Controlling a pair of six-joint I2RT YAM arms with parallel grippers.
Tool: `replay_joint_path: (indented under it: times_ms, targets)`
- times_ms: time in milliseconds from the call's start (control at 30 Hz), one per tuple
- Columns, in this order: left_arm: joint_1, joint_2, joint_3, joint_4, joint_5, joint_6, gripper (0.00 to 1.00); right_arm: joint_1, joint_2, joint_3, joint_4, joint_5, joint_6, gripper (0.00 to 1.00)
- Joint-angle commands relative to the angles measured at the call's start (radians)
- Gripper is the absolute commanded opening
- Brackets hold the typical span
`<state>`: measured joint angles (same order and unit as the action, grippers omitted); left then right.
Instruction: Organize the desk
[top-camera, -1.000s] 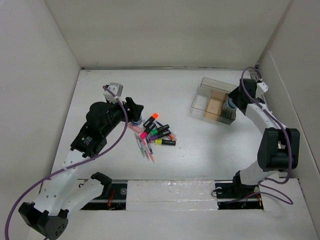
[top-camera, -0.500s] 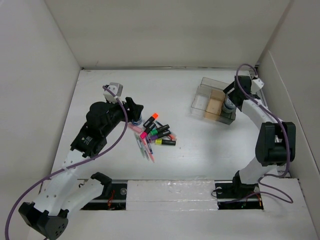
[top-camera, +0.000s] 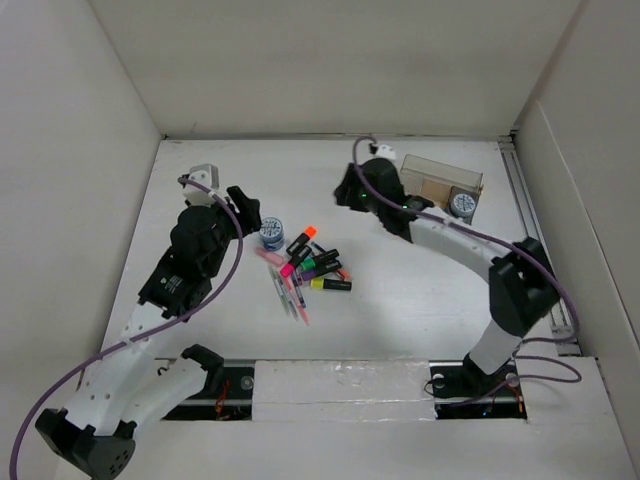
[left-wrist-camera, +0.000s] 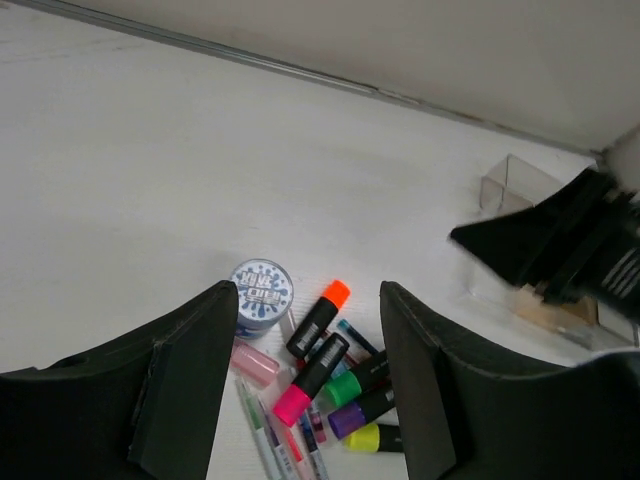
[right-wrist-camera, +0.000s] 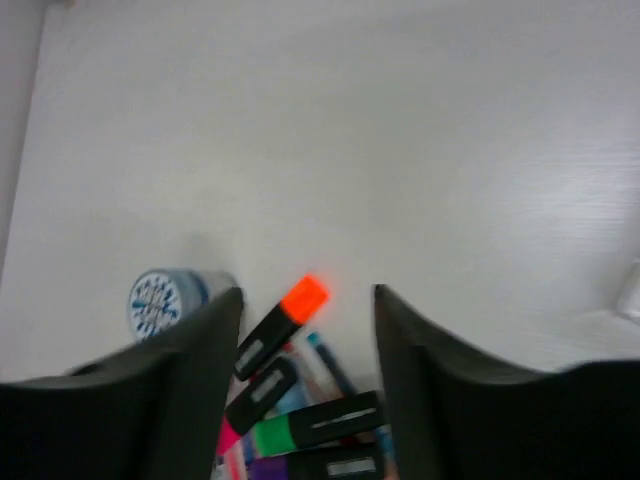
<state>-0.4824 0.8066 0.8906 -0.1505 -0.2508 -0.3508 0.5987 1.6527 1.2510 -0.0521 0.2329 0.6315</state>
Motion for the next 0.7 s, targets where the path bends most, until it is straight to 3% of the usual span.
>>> replay_joint_path:
  times_ms: [0, 67, 133, 433, 500, 667]
  targets:
    - [0.004, -0.063, 0.004, -0.009, -0.229, -0.089, 0.55, 0.134, 0.114, 0.114, 0.028, -0.105, -0.087, 0.68]
    - [0.004, -0.099, -0.005, -0.014, -0.283, -0.102, 0.56, 0.186, 0.200, 0.160, 0.020, -0.135, -0.157, 0.87]
    - [0.013, -0.139, -0.021, 0.008, -0.298, -0.100, 0.56, 0.258, 0.278, 0.267, -0.027, -0.110, -0.193, 0.95]
    - [0.013, -0.167, -0.022, 0.003, -0.315, -0.094, 0.54, 0.335, 0.505, 0.531, -0.141, -0.170, -0.312, 0.99]
    - [0.013, -0.168, -0.025, 0.012, -0.306, -0.086, 0.54, 0.357, 0.601, 0.635, -0.216, -0.027, -0.308, 0.99]
    - [0.013, -0.164, -0.024, 0.009, -0.272, -0.076, 0.54, 0.357, 0.650, 0.686, -0.233, 0.104, -0.294, 0.99]
